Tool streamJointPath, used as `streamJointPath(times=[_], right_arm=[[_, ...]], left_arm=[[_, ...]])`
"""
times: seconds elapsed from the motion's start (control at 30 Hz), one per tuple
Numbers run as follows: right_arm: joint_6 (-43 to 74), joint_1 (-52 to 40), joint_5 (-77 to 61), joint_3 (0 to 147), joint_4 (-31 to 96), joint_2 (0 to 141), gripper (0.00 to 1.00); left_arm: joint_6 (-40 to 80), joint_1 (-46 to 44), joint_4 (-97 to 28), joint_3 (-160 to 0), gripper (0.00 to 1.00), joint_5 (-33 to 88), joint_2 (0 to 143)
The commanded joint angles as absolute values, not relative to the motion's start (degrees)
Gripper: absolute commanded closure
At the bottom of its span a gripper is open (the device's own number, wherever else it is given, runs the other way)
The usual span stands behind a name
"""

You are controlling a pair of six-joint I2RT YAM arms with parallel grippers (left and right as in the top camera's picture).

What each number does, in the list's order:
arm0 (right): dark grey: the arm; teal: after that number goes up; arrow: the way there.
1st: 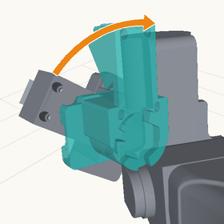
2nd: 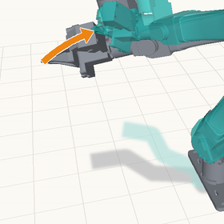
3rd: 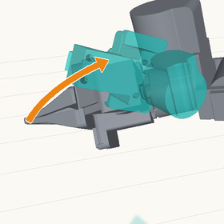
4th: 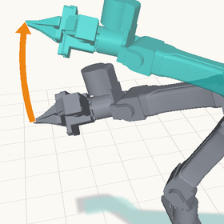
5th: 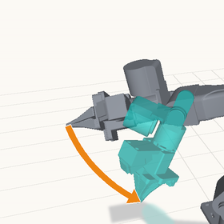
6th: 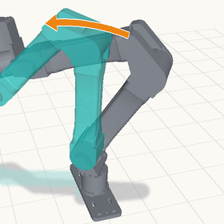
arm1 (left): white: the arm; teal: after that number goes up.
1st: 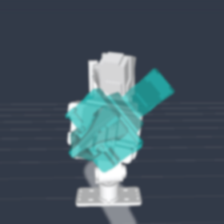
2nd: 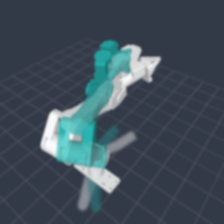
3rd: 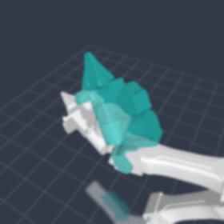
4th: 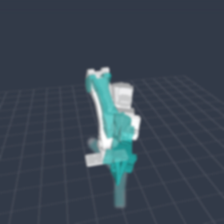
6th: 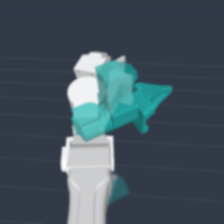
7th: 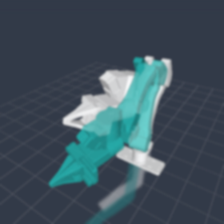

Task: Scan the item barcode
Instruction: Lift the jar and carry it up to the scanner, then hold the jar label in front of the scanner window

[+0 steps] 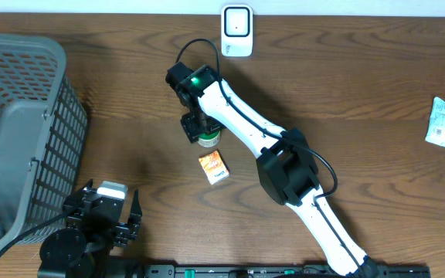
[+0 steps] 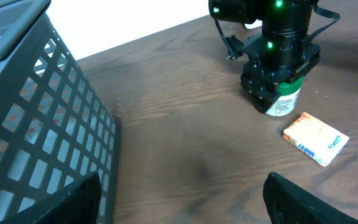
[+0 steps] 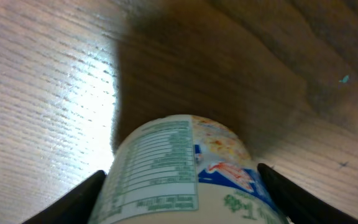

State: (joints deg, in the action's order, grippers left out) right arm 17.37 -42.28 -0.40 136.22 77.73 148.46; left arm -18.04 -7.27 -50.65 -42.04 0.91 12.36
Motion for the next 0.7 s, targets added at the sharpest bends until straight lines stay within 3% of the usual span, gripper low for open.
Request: streamJointPath(times=[0.0, 0.23, 0.43, 0.57, 0.67], right_arm=[[17.78, -41.93, -0.08, 136.51, 78.76, 149.4, 0.35], [17.8, -40.84, -0.05, 140.73, 82.0, 149.38, 0.43], [19.31, -38.0, 3.03, 152.35, 81.17, 149.38, 0.43], [19.14, -35.44, 14.85, 158.65, 73.28, 149.38, 0.44], [15.0, -33.41, 16.23, 157.77, 61.78, 149.42, 0.44]], left_arm=[[-18.33, -7.03, -50.54, -42.19, 0.16, 0.43, 12.27], [-18.33, -7.03, -50.54, -42.19, 0.16, 0.43, 12.27], [-18.33, -7.03, -50.54, -42.19, 0.16, 0.43, 12.27], [-18.33, -7.03, -50.54, -42.19, 0.16, 0.43, 12.27], [-18.33, -7.03, -50.54, -42.19, 0.16, 0.43, 12.27]])
